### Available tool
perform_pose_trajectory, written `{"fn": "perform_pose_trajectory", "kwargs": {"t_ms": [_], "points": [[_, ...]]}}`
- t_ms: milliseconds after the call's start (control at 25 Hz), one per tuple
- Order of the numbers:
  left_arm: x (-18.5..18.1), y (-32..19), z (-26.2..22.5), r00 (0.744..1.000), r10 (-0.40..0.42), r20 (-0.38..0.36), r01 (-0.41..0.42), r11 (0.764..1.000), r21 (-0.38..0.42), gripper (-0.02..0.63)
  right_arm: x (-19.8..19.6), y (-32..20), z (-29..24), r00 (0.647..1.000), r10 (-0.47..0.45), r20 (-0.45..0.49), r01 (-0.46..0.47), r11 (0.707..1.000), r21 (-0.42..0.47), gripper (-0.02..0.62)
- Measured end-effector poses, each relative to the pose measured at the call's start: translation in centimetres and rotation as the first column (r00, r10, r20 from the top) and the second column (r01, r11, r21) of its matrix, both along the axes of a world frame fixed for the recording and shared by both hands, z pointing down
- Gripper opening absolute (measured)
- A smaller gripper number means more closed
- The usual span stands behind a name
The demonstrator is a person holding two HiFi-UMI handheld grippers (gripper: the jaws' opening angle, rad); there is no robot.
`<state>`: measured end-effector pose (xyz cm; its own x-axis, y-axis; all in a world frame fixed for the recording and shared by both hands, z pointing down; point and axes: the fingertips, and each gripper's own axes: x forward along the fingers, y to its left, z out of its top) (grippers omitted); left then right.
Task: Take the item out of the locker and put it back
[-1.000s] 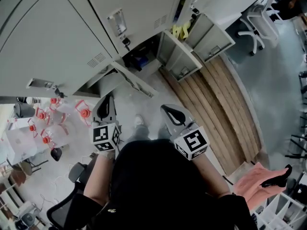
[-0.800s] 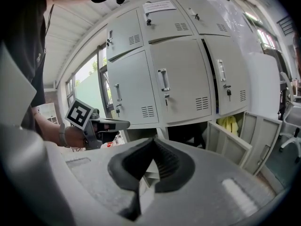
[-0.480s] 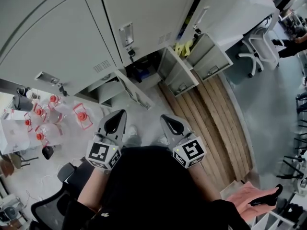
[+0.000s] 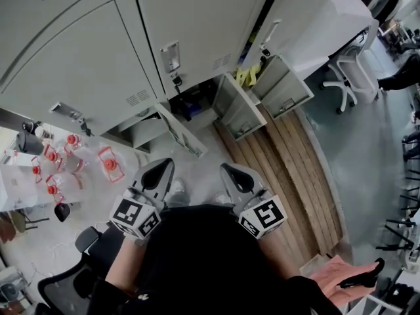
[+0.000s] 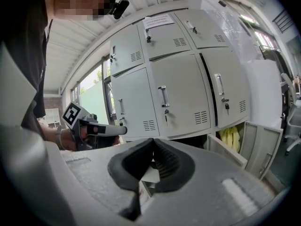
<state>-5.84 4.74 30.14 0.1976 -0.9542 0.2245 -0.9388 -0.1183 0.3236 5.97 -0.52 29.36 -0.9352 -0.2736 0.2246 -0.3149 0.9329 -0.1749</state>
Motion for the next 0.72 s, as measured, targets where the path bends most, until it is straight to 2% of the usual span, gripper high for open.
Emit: {"fn": "perform_pose_trajectory", "kwargs": {"t_ms": [240,440,720], "points": [[-0.4,0.0,-0.5,0.999,-0.042,-0.028,0.042,0.999,0.011,0.012,0.0,-0.1,-0.3,1.0,0.0,0.013,0.0,1.0,-0.004,-0.002],[-0.5,0.2,-0.4,0.998,-0.026,-0.062,0.026,1.0,0.004,0.012,-0.4,0.3,-0.7,1.0,-0.029,0.0,0.029,0.999,0.034,-0.003],[0.6,0.3,0.2,0.998,0.021,0.054,-0.02,1.0,-0.016,0.013,-0.2,0.2,-0.7,1.0,-0.023,-0.005,0.023,0.999,0.033,-0.003]]}}
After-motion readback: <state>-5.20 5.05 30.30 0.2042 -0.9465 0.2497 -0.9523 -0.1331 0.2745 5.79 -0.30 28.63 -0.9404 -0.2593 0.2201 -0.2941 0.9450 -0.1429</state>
